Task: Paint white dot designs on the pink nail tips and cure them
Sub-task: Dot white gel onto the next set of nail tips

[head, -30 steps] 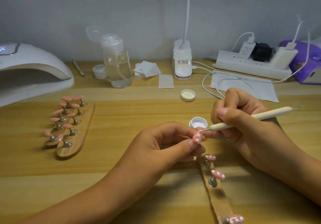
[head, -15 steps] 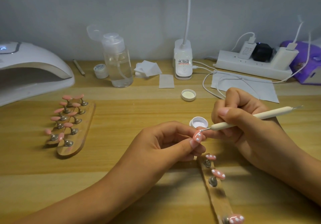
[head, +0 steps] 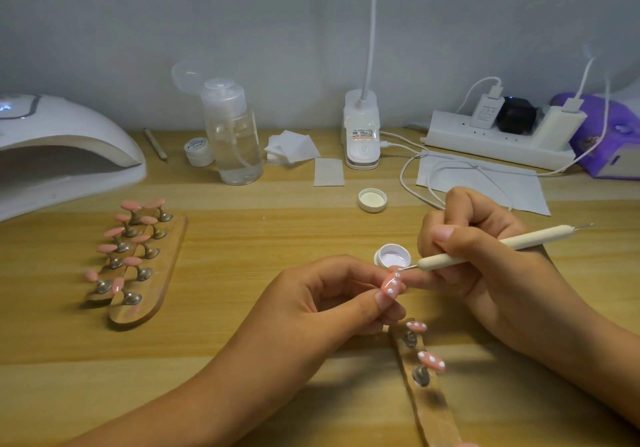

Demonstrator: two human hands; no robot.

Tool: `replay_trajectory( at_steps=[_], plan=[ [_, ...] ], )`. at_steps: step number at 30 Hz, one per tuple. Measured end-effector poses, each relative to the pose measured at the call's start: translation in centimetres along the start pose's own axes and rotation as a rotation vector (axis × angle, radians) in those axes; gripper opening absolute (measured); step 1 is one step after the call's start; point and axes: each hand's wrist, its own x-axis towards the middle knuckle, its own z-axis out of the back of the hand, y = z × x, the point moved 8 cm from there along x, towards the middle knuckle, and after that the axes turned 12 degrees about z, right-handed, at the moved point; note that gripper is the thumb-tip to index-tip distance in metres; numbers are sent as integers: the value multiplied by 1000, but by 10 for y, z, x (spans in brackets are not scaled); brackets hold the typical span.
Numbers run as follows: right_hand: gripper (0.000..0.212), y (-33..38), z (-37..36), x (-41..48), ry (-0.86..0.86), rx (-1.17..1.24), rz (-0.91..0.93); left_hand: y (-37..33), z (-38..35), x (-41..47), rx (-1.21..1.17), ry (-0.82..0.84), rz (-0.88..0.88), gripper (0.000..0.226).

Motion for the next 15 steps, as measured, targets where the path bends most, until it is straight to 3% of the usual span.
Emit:
replay_trajectory(
  at_steps=[10, 15],
  plan=[
    [21, -3, -3, 3, 48, 65, -57, -1, 2, 0, 95, -25, -50, 16],
    [29, 3, 8, 8, -76, 48, -58, -9, -2, -5, 9, -28, -77, 20]
  ],
)
